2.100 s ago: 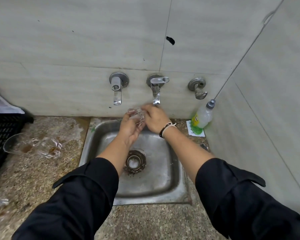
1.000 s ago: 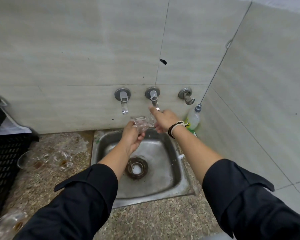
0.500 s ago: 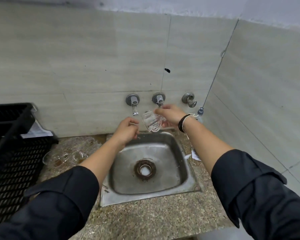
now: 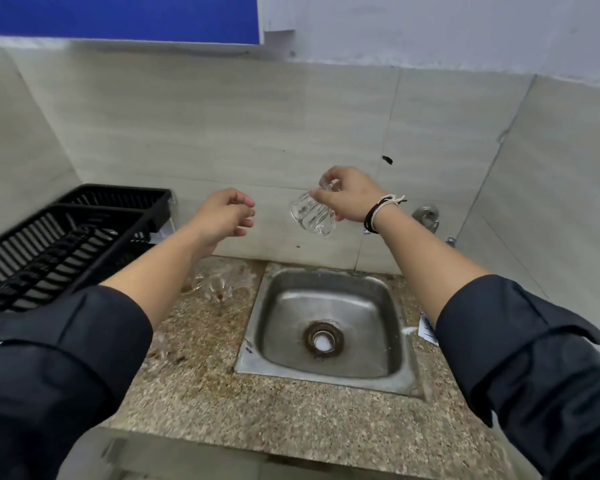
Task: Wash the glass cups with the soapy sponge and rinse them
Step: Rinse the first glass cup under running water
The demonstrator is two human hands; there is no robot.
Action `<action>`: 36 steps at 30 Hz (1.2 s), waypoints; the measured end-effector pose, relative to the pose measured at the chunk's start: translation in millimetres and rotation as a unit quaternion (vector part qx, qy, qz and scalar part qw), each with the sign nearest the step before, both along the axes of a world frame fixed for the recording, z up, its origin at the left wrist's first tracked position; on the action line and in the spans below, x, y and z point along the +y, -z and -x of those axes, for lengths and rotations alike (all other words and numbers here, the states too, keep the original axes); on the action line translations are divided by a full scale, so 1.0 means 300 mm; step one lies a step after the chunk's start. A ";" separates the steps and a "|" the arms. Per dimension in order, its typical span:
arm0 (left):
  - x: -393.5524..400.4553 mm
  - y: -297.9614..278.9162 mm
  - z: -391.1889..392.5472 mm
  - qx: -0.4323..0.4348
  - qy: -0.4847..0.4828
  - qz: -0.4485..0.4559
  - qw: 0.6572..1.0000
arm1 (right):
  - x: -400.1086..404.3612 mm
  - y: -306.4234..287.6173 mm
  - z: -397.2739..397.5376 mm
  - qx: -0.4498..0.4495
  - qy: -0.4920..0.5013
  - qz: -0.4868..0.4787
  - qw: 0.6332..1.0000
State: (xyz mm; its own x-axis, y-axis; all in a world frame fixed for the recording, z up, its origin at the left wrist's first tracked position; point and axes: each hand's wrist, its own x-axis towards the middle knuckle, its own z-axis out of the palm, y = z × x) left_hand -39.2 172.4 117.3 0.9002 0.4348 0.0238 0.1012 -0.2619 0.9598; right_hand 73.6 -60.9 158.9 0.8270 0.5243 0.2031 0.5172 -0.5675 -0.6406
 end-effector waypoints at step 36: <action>1.504 0.005 0.585 -0.027 -0.169 0.023 0.985 | 1.915 0.093 0.505 0.157 -0.075 -0.001 0.985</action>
